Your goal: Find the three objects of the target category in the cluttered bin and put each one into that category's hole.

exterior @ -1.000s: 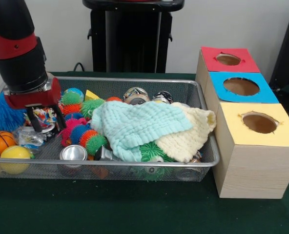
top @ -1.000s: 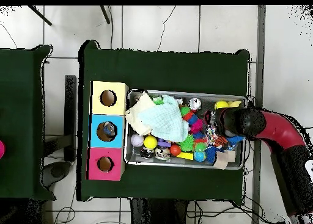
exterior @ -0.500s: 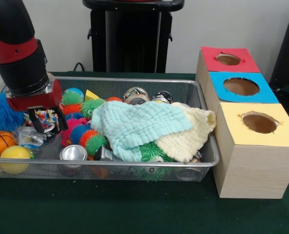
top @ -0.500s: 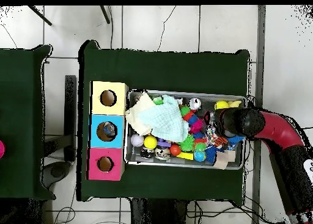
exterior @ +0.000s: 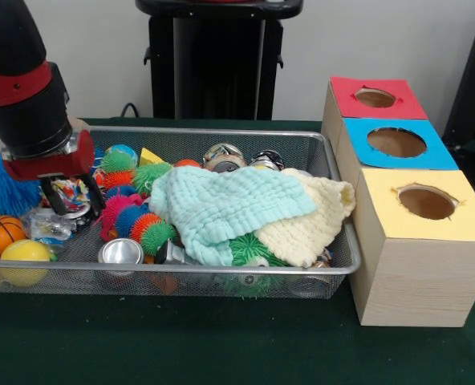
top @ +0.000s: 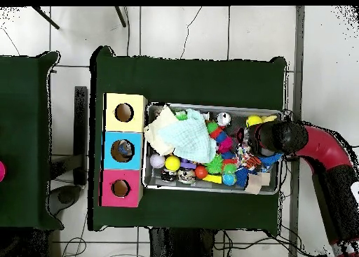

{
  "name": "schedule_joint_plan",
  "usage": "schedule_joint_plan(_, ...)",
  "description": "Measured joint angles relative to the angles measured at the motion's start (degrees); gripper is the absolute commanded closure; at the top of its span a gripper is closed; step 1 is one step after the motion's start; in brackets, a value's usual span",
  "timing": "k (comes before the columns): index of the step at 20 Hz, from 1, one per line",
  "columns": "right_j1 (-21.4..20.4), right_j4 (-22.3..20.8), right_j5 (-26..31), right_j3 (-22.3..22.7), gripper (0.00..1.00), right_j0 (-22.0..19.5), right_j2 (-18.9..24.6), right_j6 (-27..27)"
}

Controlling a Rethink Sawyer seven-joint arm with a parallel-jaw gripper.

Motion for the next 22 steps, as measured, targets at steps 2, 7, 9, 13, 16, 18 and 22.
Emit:
schedule_joint_plan(2, -0.1, 0.2, 1.0, -0.4, 0.0, 0.0, 0.1, 0.0)
schedule_joint_plan(7, -0.7, 0.6, 3.6, -1.4, 0.0, -0.1, 0.6, 0.0)
schedule_joint_plan(9, -0.8, 0.6, 4.0, -1.7, 0.0, -0.1, 0.8, 0.0)
schedule_joint_plan(13, -0.8, 0.6, 4.3, -2.4, 0.0, -0.2, 1.3, 0.0)
schedule_joint_plan(16, -0.8, 0.6, 4.4, -3.0, 0.0, -0.2, 1.5, 0.0)
schedule_joint_plan(18, -0.7, 0.6, 4.4, -3.6, 0.0, -0.2, 1.6, 0.0)
schedule_joint_plan(22, -0.1, 0.5, 4.4, -5.1, 0.0, -0.2, 1.7, 0.0)
